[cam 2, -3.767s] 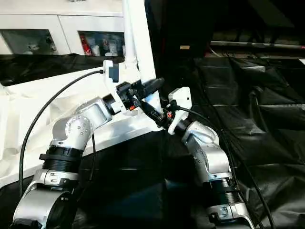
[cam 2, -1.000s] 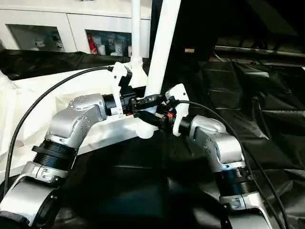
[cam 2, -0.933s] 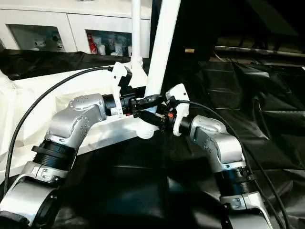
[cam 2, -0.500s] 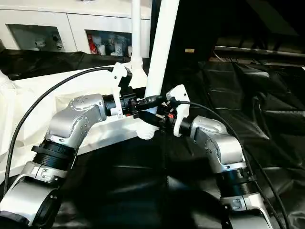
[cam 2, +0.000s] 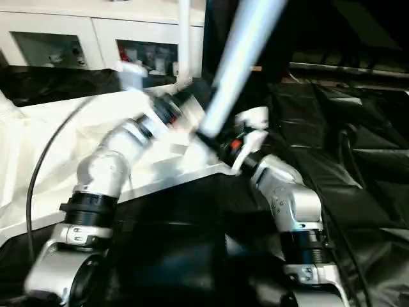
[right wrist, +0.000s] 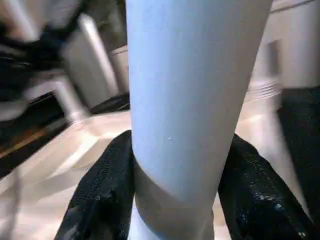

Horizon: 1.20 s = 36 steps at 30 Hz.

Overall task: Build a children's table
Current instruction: Insert table leg to table base

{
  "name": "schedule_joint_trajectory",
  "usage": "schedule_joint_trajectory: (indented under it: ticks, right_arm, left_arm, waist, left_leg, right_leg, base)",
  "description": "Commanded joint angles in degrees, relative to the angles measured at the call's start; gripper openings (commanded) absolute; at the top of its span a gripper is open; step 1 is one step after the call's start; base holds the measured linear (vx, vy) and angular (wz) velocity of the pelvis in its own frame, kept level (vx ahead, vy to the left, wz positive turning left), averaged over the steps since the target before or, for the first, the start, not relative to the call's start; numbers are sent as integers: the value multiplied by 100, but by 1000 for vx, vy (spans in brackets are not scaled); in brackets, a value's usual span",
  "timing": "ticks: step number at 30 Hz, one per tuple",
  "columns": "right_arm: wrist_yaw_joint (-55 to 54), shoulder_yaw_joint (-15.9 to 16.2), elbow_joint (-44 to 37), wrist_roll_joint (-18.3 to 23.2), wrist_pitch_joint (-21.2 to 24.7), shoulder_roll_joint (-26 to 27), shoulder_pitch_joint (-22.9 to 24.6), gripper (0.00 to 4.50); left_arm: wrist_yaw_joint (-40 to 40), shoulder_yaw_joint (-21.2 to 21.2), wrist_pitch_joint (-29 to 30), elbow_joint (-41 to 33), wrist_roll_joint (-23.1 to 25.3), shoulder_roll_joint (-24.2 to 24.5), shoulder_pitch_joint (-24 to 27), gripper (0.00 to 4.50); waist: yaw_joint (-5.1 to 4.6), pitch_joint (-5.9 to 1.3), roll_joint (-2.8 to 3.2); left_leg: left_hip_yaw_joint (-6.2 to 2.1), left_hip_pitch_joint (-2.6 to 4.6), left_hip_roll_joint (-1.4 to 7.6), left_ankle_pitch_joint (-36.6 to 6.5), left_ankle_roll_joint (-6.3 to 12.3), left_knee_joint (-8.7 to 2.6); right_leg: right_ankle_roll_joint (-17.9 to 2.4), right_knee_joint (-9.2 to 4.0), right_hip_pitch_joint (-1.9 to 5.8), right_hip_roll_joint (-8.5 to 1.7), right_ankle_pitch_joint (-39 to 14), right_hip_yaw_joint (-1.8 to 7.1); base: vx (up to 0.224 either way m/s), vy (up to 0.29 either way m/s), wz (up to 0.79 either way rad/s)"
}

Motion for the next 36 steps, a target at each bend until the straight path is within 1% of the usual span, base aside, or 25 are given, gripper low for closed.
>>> schedule_joint_trajectory:
  ticks: [1,2,3,4,5,6,7,8,9,10,11,12,13,15,16,17,19,20,24,28,29,32,33,34,36]
  right_arm:
    - [-331,-123,95,-288,-322,-138,-165,186]
    - [-482,-115,165,-491,-453,-219,-177,186]
    - [-634,-100,235,-679,-517,-313,-182,186]
    - [-750,-127,282,-774,-543,-360,-184,186]
    - [-907,-182,332,-909,-616,-465,-167,186]
    - [-1016,-254,339,-997,-674,-585,-133,186]
    - [-1039,-267,320,-1037,-689,-638,-111,186]
    - [-1054,-266,302,-1072,-702,-677,-91,186]
    - [-1029,-256,260,-1080,-681,-718,-59,186]
    - [-1029,-256,260,-1080,-681,-718,-59,186]
    - [-1011,-241,225,-1087,-681,-752,-30,186]
    - [-1007,-210,207,-1116,-695,-785,-10,186]
    - [-962,-164,165,-1136,-669,-831,30,186]
    - [-929,-109,118,-1184,-673,-883,83,186]
    - [-924,-108,98,-1184,-661,-890,100,186]
    - [-925,-117,88,-1177,-651,-897,113,186]
    - [-923,-129,80,-1172,-640,-913,136,186]
    - [-918,-129,79,-1179,-639,-915,141,186]
    - [-868,-70,81,-1204,-619,-915,154,186]
    - [-842,6,39,-1225,-582,-905,159,186]
    - [-836,18,33,-1231,-579,-904,161,186]
    - [-833,38,11,-1240,-571,-907,165,186]
    - [-827,36,-5,-1246,-563,-913,170,186]
    - [-822,33,-4,-1249,-564,-922,169,186]
    - [-826,31,10,-1244,-570,-941,168,186]
  left_arm:
    - [185,-62,-35,33,188,144,-63,325]
    - [230,-172,-53,114,433,267,-51,325]
    - [165,-506,-212,212,925,470,10,325]
    - [103,-790,-281,287,1291,622,65,325]
    - [-154,-1395,-138,349,1834,937,190,325]
    - [-591,-2186,-152,396,2457,1322,344,325]
    - [-721,-2461,-114,411,2654,1444,388,325]
    - [-770,-2645,-85,434,2762,1517,406,325]
    - [-840,-2818,-85,472,2863,1563,416,325]
    - [-840,-2818,-85,472,2863,1563,416,325]
    - [-850,-2939,-44,531,2918,1577,405,325]
    - [-824,-3000,3,642,2973,1551,367,325]
    - [-786,-3059,-9,816,3069,1510,303,325]
    - [-764,-3135,90,1035,3180,1465,197,325]
    - [-805,-3170,157,1077,3195,1467,168,325]
    - [-889,-3224,272,1108,3209,1481,142,325]
    - [-1041,-3312,506,1179,3221,1501,99,325]
    - [-1063,-3318,555,1211,3226,1499,86,325]
    - [-925,-3341,628,1636,3367,1453,-95,325]
    - [-923,-3298,533,1982,3441,1395,-230,325]
    - [-942,-3290,512,2022,3434,1385,-242,297]
    - [-951,-3345,519,2122,3493,1394,-282,285]
    - [-927,-3365,519,2227,3542,1391,-314,272]
    - [-950,-3378,533,2269,3557,1391,-322,249]
    - [-1006,-3367,538,2343,3566,1375,-334,246]
  waist:
    - [10,-467,-54]
    - [2,-474,-54]
    - [-8,-469,-56]
    - [-13,-466,-53]
    - [-16,-472,-53]
    - [-13,-478,-47]
    - [-11,-479,-15]
    - [-12,-482,-10]
    - [-22,-484,-5]
    - [-20,-493,-15]
    - [-25,-494,-4]
    - [-21,-492,41]
    - [-34,-488,56]
    - [-41,-469,20]
    - [-34,-475,47]
    - [-41,-477,25]
    - [-49,-477,85]
    - [-66,-479,59]
    - [-90,-490,87]
    - [-97,-494,110]
    - [-92,-502,107]
    - [-97,-505,131]
    - [-97,-507,141]
    - [-101,-501,149]
    - [-102,-500,146]
  left_leg:
    - [-165,114,311,-728,248,-361]
    - [-164,122,311,-676,210,-362]
    - [-172,126,314,-652,201,-370]
    - [-174,133,312,-634,201,-379]
    - [-156,150,308,-628,174,-371]
    - [-179,156,332,-578,177,-387]
    - [-173,155,321,-550,178,-379]
    - [-163,167,322,-538,147,-376]
    - [-155,144,311,-518,137,-371]
    - [-155,134,311,-505,141,-369]
    - [-157,128,311,-511,148,-368]
    - [-163,125,315,-559,155,-363]
    - [-154,126,308,-610,158,-361]
    - [-151,127,289,-804,157,-366]
    - [-162,132,292,-840,142,-363]
    - [-163,127,292,-857,146,-365]
    - [-175,119,290,-839,146,-367]
    - [-169,120,288,-861,164,-364]
    - [-167,112,274,-827,263,-348]
    - [-172,113,278,-807,298,-344]
    - [-172,114,276,-798,309,-341]
    - [-174,108,283,-768,344,-337]
    - [-174,111,282,-776,352,-337]
    - [-179,112,283,-810,349,-342]
    - [-176,116,280,-854,331,-342]
  right_leg:
    - [-1083,-407,333,-451,-1096,269]
    - [-1011,-395,328,-439,-1087,273]
    - [-940,-414,311,-432,-1119,273]
    - [-784,-429,312,-417,-1185,283]
    - [-761,-404,310,-420,-1154,296]
    - [-665,-388,300,-429,-1207,301]
    - [-682,-385,289,-430,-1183,304]
    - [-719,-374,283,-423,-1109,311]
    - [-824,-358,307,-428,-925,316]
    - [-918,-346,322,-436,-760,314]
    - [-972,-339,328,-440,-698,313]
    - [-1072,-330,330,-450,-622,310]
    - [-1093,-354,328,-442,-624,310]
    - [-1064,-401,350,-438,-869,302]
    - [-1074,-400,354,-452,-935,301]
    - [-1061,-412,359,-449,-1017,297]
    - [-1081,-407,354,-445,-1029,290]
    - [-1106,-415,354,-439,-1017,288]
    - [-1167,-424,359,-426,-931,280]
    - [-1204,-421,363,-431,-882,274]
    - [-1221,-419,369,-434,-872,274]
    - [-1291,-408,368,-431,-733,273]
    - [-1298,-408,369,-431,-729,272]
    - [-1291,-414,371,-432,-776,269]
    - [-1269,-431,375,-438,-873,270]
  base:
    - [0,0,0]
    - [0,0,0]
    - [0,0,0]
    - [0,0,0]
    - [0,0,0]
    - [0,0,0]
    - [0,0,0]
    - [0,0,0]
    - [0,0,0]
    - [0,0,0]
    - [0,0,0]
    - [0,0,0]
    - [0,0,0]
    - [0,0,0]
    - [0,0,0]
    - [0,0,0]
    - [0,0,0]
    - [0,0,0]
    - [0,0,0]
    - [0,0,0]
    - [0,0,0]
    - [0,0,0]
    - [0,0,0]
    - [0,0,0]
    - [0,0,0]
